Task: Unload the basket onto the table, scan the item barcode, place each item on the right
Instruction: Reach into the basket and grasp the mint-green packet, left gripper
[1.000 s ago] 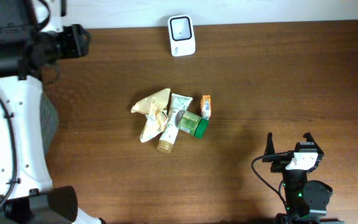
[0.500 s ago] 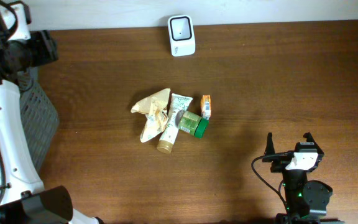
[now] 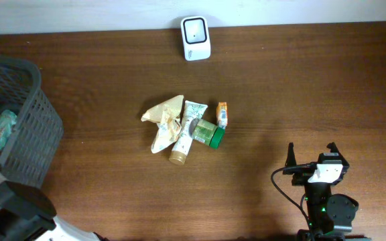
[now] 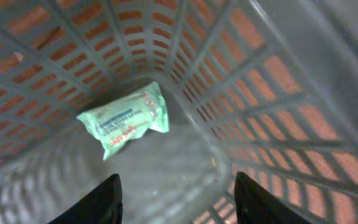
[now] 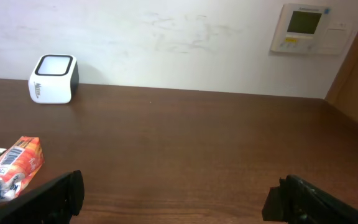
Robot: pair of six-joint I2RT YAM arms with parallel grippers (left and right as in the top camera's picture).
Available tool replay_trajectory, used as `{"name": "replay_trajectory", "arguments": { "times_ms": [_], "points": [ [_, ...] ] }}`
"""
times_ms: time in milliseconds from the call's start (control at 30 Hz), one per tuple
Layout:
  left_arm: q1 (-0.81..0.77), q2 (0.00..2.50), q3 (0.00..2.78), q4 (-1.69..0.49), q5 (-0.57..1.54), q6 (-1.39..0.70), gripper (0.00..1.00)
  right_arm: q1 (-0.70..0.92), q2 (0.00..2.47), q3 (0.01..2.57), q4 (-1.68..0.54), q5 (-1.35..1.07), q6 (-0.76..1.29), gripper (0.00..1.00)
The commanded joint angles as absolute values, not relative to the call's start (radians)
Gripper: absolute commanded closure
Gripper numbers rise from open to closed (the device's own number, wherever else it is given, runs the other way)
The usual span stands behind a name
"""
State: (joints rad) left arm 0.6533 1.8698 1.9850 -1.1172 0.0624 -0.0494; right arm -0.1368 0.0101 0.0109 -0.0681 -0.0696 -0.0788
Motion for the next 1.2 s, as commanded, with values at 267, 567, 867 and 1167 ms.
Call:
{"name": "replay_trajectory", "arguments": {
  "times_ms": [267, 567, 867, 1167],
  "points": [
    [0.704, 1.921, 1.504, -0.662, -0.031, 0.45, 0.35, -0.131, 0.003, 0.006, -0.072, -0.069, -0.07, 0.02],
    [0.718, 2.121, 1.489, -0.548, -0.053, 0.585, 0.46, -0.131, 0.004, 0.006, -0.072, -0.069, -0.07, 0.02],
    [0.718, 1.999, 1.504, -0.619, -0.094, 0.566, 1.0, -0.131, 0.003, 0.006, -0.072, -0.069, -0.07, 0.02],
    [0.719, 1.793, 1.5, -0.69, -0.064, 0.536, 1.0, -0.131, 0.003, 0.006, -0.072, -0.069, -0.07, 0.02]
  ]
}}
